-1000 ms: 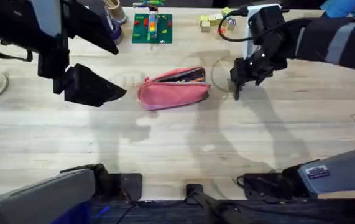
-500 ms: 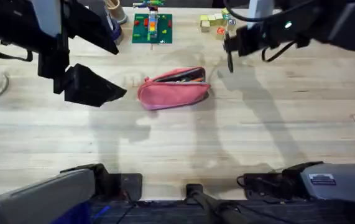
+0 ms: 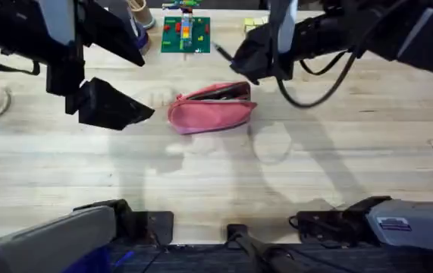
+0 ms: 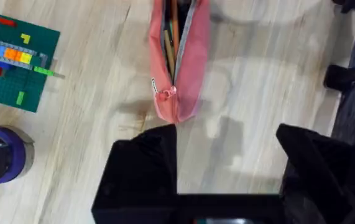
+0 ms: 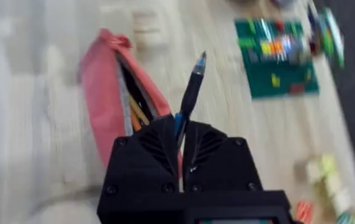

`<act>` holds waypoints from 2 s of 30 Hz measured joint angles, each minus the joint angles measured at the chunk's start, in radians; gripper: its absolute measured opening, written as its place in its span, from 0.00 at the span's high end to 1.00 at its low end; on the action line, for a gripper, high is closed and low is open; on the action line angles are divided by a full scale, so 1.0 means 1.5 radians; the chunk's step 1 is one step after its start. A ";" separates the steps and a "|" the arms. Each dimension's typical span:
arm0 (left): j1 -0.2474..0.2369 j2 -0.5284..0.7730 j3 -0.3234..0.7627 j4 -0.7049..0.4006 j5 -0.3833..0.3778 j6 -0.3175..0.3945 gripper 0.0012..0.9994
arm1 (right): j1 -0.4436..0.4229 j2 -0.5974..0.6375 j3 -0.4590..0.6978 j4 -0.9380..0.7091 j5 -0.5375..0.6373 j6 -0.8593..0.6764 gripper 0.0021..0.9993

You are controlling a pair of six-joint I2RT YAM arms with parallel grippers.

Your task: Unzip the bag, pick up the pens from the table one at a time and place them inside, then zip the bag closed.

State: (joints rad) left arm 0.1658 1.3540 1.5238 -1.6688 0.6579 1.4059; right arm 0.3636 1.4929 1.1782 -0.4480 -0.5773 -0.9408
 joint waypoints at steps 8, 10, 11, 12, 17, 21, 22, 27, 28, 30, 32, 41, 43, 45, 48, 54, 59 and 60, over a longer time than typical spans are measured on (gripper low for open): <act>0.000 0.000 0.000 0.000 0.000 0.000 0.00 | 0.050 0.021 0.000 0.002 -0.025 -0.136 0.97; 0.000 0.000 0.000 0.000 0.000 0.000 0.00 | 0.064 0.038 0.000 0.001 -0.026 -0.147 0.97; 0.000 0.000 0.000 0.000 0.000 0.000 0.00 | 0.071 0.047 0.000 0.000 -0.026 -0.150 0.97; 0.000 0.000 0.000 0.000 0.000 0.000 0.00 | 0.079 0.056 0.000 -0.001 -0.027 -0.154 0.97; 0.000 0.000 0.000 0.000 0.000 0.000 0.00 | 0.107 0.096 0.000 -0.016 -0.027 -0.164 0.97; 0.000 0.000 0.000 0.000 0.000 0.000 0.01 | 0.110 0.130 0.000 -0.022 -0.007 -0.166 0.97; 0.000 0.000 0.000 0.000 0.000 0.000 0.01 | 0.110 0.140 0.000 -0.023 0.004 -0.168 0.97; 0.000 0.000 0.000 0.000 0.000 0.000 0.01 | 0.111 0.169 0.000 -0.024 0.058 -0.192 0.97; 0.000 0.000 0.000 0.000 0.000 0.000 0.01 | 0.111 0.170 0.000 -0.024 0.067 -0.196 0.97; 0.000 0.000 0.000 0.000 0.000 0.000 0.00 | 0.111 0.170 0.000 -0.023 0.078 -0.200 0.97; 0.000 0.000 0.000 0.000 0.000 0.000 0.00 | 0.111 0.170 0.000 -0.021 0.087 -0.202 0.97; 0.000 0.000 0.000 0.000 0.000 0.000 0.00 | 0.089 0.170 0.000 -0.006 0.092 -0.216 0.97; 0.000 0.000 0.000 0.000 0.000 0.000 0.00 | 0.089 0.170 0.000 -0.007 0.093 -0.224 0.97; 0.000 0.000 0.000 0.000 0.000 0.000 0.01 | 0.091 0.170 0.000 -0.009 0.094 -0.230 0.97; 0.000 0.000 0.000 0.000 0.000 0.000 0.01 | 0.095 0.170 0.000 -0.011 0.096 -0.233 0.89; 0.000 0.000 0.000 0.000 0.000 0.000 0.00 | 0.102 0.170 0.000 -0.013 0.113 -0.238 0.06; 0.000 0.000 0.000 0.000 0.000 0.000 0.00 | 0.104 0.170 0.000 -0.015 0.114 -0.241 0.00; 0.000 0.000 0.000 0.000 0.000 0.000 0.00 | 0.104 0.170 0.000 -0.016 0.114 -0.241 0.00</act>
State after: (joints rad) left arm 0.1658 1.3540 1.5238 -1.6688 0.6579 1.4059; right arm 0.5190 1.7477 1.1782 -0.4713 -0.4055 -1.3022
